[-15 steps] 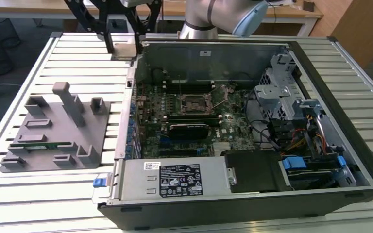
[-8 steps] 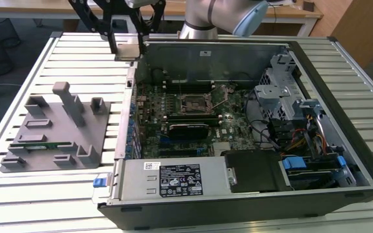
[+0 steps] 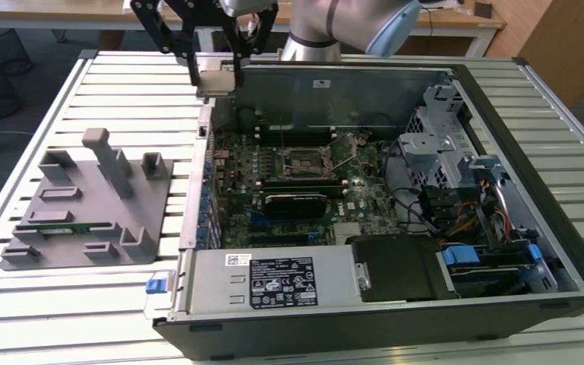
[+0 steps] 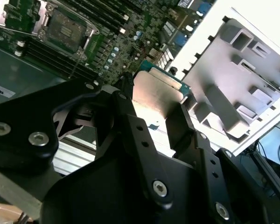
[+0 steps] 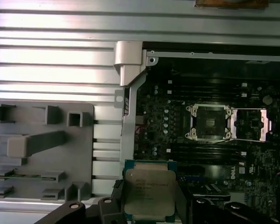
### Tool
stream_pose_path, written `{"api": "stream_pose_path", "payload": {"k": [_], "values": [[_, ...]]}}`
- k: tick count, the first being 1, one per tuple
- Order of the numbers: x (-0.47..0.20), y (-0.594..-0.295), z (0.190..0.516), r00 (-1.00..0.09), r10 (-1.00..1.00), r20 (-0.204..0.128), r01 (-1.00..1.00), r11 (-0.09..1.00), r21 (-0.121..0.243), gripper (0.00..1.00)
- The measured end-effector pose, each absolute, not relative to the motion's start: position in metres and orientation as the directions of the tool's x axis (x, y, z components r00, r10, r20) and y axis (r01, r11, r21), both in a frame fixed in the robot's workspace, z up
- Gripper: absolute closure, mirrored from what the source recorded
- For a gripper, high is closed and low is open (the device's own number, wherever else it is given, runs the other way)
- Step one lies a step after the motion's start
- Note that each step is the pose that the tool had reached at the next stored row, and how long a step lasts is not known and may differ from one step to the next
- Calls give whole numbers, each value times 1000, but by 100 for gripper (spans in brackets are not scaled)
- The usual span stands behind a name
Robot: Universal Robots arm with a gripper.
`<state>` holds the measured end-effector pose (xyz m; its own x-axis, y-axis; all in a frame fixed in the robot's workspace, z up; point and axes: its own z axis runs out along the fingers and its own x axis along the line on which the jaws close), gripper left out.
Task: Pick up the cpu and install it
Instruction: 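Pick up the cpu and move it towards the insertion slot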
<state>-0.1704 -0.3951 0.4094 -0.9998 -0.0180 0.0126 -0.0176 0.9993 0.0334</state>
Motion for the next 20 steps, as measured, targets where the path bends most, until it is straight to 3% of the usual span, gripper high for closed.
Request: {"api": "stream_pose_path", "payload": {"k": [20], "values": [[-97,-373,392,-1000,-18,14,-17,999,33,47]]}}
